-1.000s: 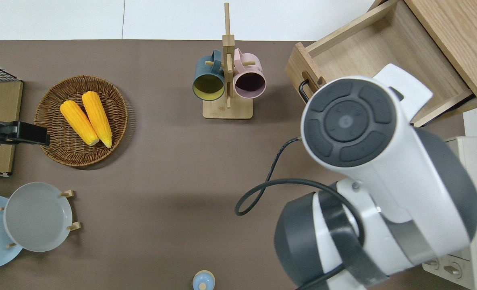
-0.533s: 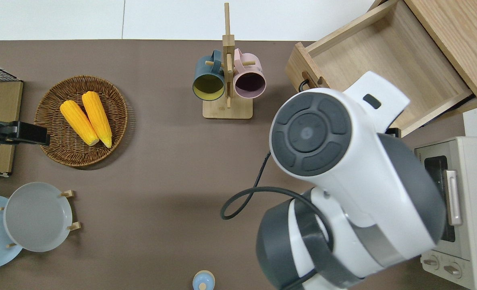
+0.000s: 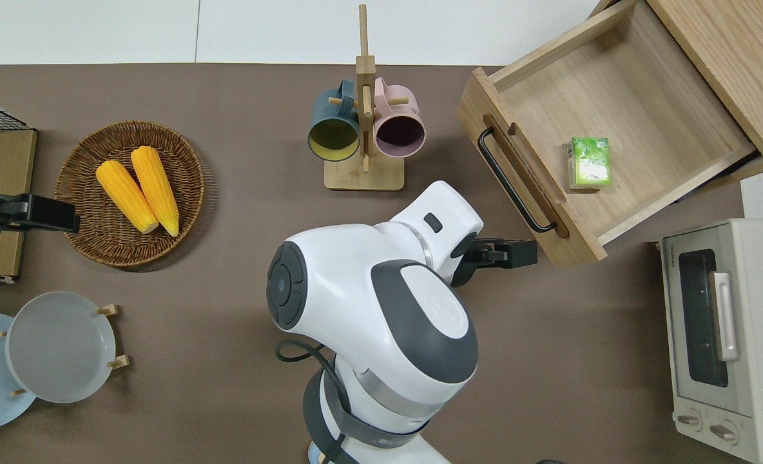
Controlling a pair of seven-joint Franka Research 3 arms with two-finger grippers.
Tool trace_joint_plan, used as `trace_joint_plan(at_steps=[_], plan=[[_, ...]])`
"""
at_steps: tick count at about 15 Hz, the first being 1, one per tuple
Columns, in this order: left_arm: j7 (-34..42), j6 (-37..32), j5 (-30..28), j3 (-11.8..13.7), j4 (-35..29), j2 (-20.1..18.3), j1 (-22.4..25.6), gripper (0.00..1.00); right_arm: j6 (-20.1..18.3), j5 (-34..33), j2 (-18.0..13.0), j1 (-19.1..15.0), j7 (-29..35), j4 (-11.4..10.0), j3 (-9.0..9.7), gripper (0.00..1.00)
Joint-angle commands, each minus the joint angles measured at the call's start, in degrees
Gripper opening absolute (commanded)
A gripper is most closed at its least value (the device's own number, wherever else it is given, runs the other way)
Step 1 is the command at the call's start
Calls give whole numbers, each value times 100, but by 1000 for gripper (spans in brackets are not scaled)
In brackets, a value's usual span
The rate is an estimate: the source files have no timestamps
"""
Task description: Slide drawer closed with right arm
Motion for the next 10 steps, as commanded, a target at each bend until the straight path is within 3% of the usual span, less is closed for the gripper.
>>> trace_joint_plan(at_steps=[1, 4, 10], plan=[[43, 2, 72, 95, 117, 76, -99, 995, -38, -676, 63, -3, 79, -391, 187, 985], [43, 2, 72, 95, 117, 76, -99, 995, -38, -1045, 186, 15, -122, -444, 214, 985], [43, 2, 63, 95, 117, 76, -99, 995, 5, -2309, 467, 226, -1114, -575, 267, 985]])
